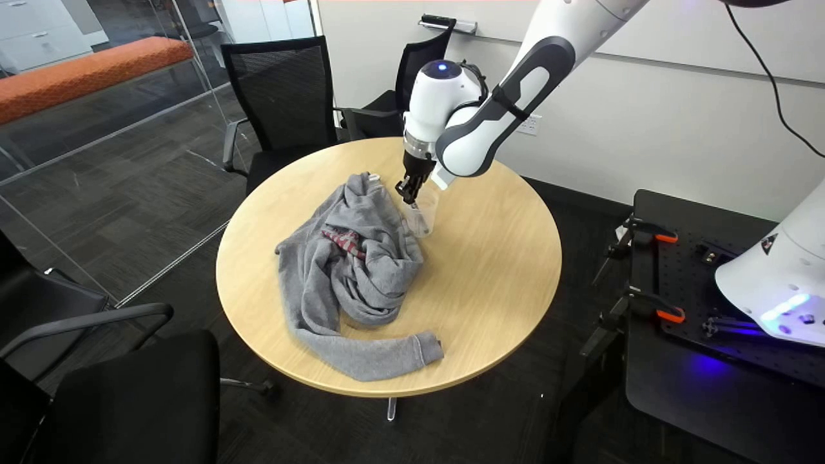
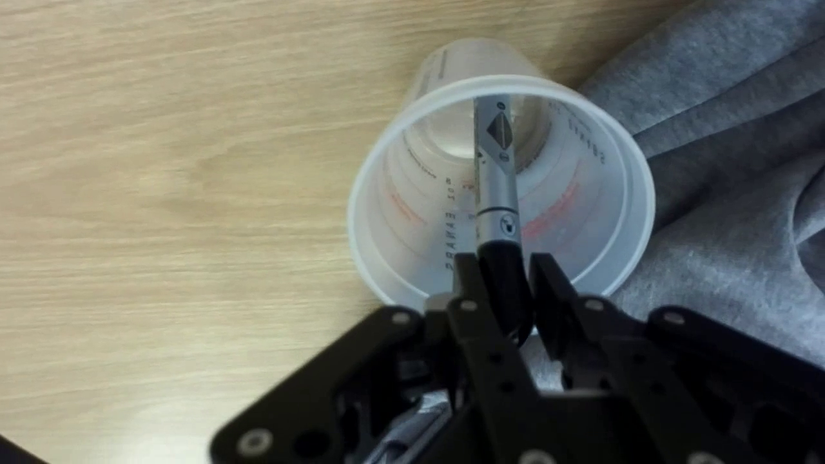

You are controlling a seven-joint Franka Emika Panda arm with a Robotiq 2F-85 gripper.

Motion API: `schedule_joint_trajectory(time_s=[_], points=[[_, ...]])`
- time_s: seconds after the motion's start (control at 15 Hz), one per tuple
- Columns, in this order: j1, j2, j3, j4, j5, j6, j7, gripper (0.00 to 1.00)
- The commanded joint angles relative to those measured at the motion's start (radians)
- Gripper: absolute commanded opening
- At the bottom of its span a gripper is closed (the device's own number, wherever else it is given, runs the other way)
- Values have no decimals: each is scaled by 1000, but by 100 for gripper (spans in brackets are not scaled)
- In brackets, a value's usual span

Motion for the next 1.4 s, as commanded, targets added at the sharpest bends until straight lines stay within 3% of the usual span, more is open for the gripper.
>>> schedule_joint_trajectory(time_s=[0.0,0.6,1.0,1.33], points=[[27,-82,-30,-122,20,80,-10,6],[154,-326,-160,-452,11,290,19,6],[346,-498,-344,-645,-22,460,15,6],[454,-659,-411,-755,-101,357,-47,6]])
